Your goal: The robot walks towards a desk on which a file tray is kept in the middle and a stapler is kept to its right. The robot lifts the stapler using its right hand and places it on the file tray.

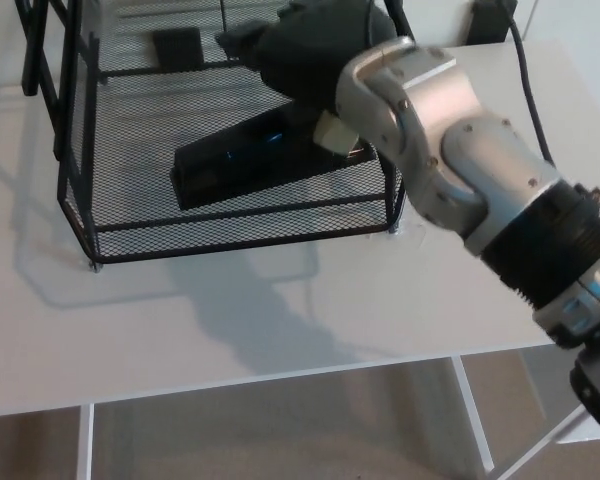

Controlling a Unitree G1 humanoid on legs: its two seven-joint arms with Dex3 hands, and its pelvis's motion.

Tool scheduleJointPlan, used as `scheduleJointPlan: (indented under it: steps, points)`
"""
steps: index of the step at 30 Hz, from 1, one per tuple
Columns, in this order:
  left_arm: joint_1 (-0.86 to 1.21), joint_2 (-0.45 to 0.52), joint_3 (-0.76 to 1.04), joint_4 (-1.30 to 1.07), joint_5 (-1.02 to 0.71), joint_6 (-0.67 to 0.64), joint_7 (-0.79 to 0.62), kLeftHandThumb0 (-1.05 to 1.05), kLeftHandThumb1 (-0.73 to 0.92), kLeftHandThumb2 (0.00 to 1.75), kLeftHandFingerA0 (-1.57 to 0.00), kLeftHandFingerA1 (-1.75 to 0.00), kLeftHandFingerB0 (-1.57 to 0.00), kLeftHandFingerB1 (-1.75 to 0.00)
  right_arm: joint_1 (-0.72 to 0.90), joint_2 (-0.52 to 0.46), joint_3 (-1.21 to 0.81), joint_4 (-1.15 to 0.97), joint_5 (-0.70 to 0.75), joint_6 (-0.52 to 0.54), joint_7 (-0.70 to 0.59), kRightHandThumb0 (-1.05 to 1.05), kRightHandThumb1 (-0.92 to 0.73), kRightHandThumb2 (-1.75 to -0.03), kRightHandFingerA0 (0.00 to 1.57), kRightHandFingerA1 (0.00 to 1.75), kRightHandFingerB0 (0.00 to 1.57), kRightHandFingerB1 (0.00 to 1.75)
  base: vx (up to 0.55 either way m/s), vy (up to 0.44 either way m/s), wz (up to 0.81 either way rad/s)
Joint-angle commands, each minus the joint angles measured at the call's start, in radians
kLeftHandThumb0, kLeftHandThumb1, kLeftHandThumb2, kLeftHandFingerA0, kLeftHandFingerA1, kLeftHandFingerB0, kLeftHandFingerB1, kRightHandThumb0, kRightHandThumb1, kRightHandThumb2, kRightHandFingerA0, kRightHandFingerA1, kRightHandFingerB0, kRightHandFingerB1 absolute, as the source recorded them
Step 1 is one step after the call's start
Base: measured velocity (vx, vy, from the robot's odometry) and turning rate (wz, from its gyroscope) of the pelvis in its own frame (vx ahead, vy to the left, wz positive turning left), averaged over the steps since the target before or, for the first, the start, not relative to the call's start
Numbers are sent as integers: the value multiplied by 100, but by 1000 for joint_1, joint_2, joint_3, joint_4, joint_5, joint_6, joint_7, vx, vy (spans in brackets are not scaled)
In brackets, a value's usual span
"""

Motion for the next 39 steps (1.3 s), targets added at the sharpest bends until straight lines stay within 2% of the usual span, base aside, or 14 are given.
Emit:
scheduleJointPlan:
  steps: [1, 6, 10, 11, 13, 15, 17, 23, 24, 26, 27, 28, 33, 39]
  points:
    - [0, 2, 1, 5, 11, -32, 0, -83, 42, 148, -111, -115, -71, -109, -59, -50, -4, -48, -14, 5, 96, -95, -46, -77, 0, 0, 0, 2, 0, 0, 0]
    - [4, 3, 4, 18, 8, -40, 2, -88, 49, 139, -91, -107, -63, -95, -135, -106, -52, -96, 42, -25, 206, -98, -56, -91, 0, 10, 0, 0, 0, 0, 0]
    - [11, 9, 13, 17, -1, -50, -6, -80, 56, 141, -110, -115, -75, -103, -170, -195, -120, -174, 87, -33, 292, -91, -43, -76, 0, 0, 0, 2, 0, 0, 0]
    - [14, 13, 18, 4, -7, -36, -13, -80, 48, 142, -78, -110, -53, -97, -152, -264, -170, -256, 122, -62, 313, -96, -55, -86, 0, 9, 0, 3, 0, 0, 0]
    - [12, 12, 22, 3, -9, -16, -8, -82, 48, 136, -68, -103, -39, -86, -147, -355, -235, -359, 178, -59, 413, -93, -51, -82, 0, 0, 0, 2, 0, 0, 0]
    - [13, 10, 18, -2, -5, -14, -3, -86, 54, 141, -102, -118, -45, -90, -113, -459, -320, -438, 236, -94, 435, -98, -58, -96, 0, 15, 0, 9, 0, 0, 0]
    - [19, 13, 26, -5, -13, -18, -10, -81, 39, 149, -79, -127, -51, -109, -81, -514, -383, -494, 275, -80, 456, -102, -63, -97, 0, 9, 0, 9, 0, 0, 0]
    - [22, 12, 27, 1, -11, -13, -16, -58, 62, 142, -92, -111, -94, -112, 108, -694, -709, -611, 417, -26, 456, -102, -66, -98, 0, 5, 3, 9, 0, 0, 0]
    - [22, 12, 30, 2, -14, -15, -16, -89, 48, 141, -83, -108, -95, -114, 139, -715, -759, -612, 430, -22, 454, -82, -73, -66, 0, 2, 0, 24, 0, 0, 0]
    - [16, 11, 37, 14, -18, -12, -10, -79, 45, 144, -75, -111, -63, -104, 181, -739, -843, -619, 456, 20, 469, -103, -65, -95, 0, 3, 1, 10, 0, 0, 0]
    - [17, 9, 31, 18, -10, -19, 5, -77, 48, 142, -71, -106, -45, -91, 317, -792, -1058, -592, 489, 43, 493, -82, -73, -62, 0, 0, 0, 18, 0, 0, 0]
    - [17, 14, 38, 16, -17, -12, -1, -58, 63, 143, -61, -98, -29, -80, 425, -798, -1216, -585, 497, 54, 509, -98, -63, -95, 0, 8, 0, 6, 0, 0, 0]
    - [19, 22, 38, 12, -16, 0, -2, -57, 64, 142, -59, -95, -32, -79, 591, -798, -1419, -517, 523, 37, 514, -87, -57, -86, 0, 9, 0, 15, 0, 0, 0]
    - [30, 23, 53, 17, -29, -18, 2, -91, 53, 146, -69, -109, -66, -105, 1054, -622, -1687, -356, 500, -229, 152, -88, -58, -99, 1, 44, 1, 43, 0, 0, 0]
